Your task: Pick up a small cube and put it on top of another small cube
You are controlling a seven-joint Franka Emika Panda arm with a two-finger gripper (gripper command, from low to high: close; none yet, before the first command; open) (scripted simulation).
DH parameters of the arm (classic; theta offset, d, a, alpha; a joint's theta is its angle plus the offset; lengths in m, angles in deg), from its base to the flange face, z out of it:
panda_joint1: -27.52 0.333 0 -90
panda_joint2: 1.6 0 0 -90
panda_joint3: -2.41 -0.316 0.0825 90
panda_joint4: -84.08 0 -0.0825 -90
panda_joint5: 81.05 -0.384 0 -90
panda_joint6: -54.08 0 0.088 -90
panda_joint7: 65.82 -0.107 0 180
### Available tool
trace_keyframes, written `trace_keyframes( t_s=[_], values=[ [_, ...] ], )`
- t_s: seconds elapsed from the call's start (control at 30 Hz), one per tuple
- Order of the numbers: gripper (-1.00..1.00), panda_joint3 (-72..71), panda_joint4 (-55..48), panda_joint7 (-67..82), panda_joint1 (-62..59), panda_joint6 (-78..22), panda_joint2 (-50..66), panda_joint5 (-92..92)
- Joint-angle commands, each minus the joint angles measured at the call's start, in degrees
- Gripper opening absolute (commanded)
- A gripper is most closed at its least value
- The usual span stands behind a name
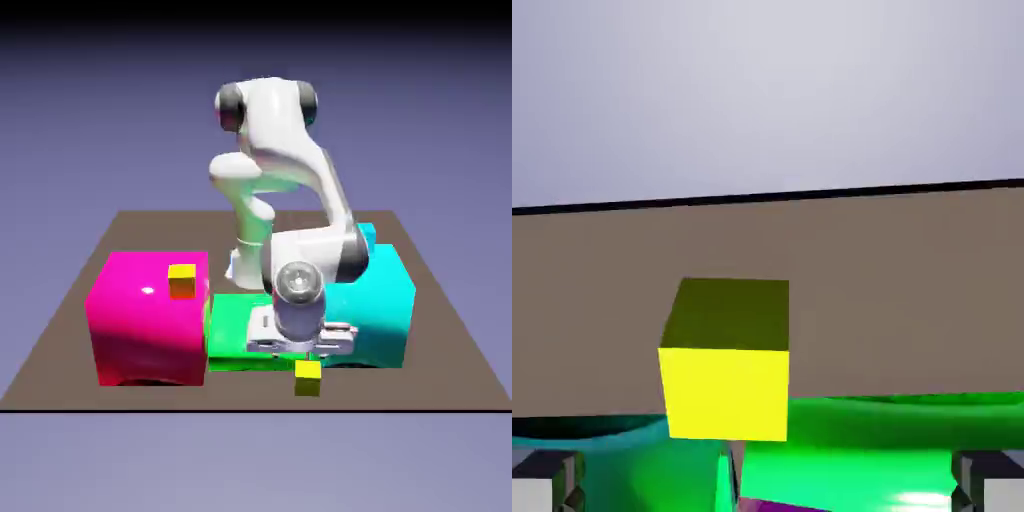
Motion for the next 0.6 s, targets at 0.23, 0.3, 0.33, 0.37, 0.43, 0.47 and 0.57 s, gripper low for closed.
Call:
trace_keyframes(
  t_s=[0.23, 0.3, 0.33, 0.37, 0.43, 0.47, 0.57],
  values=[
    [0.00, -0.37, -12.86, -2.06, 0.83, -15.02, 13.37, -1.38],
    [0.00, -0.44, -8.71, -1.67, 1.08, -11.22, 13.03, -1.53],
    [0.00, -0.47, -6.63, -1.47, 1.21, -9.31, 12.86, -1.61],
    [0.00, -0.50, -4.56, -1.28, 1.33, -7.41, 12.69, -1.68],
    [0.00, -0.53, -2.41, -1.08, 1.46, -5.44, 12.51, -1.76],
    [-1.00, -0.53, -2.41, -1.08, 1.46, -5.44, 12.51, -1.76],
    [-1.00, -0.47, -6.55, -1.47, 1.21, -9.24, 12.85, -1.61]
  ],
)
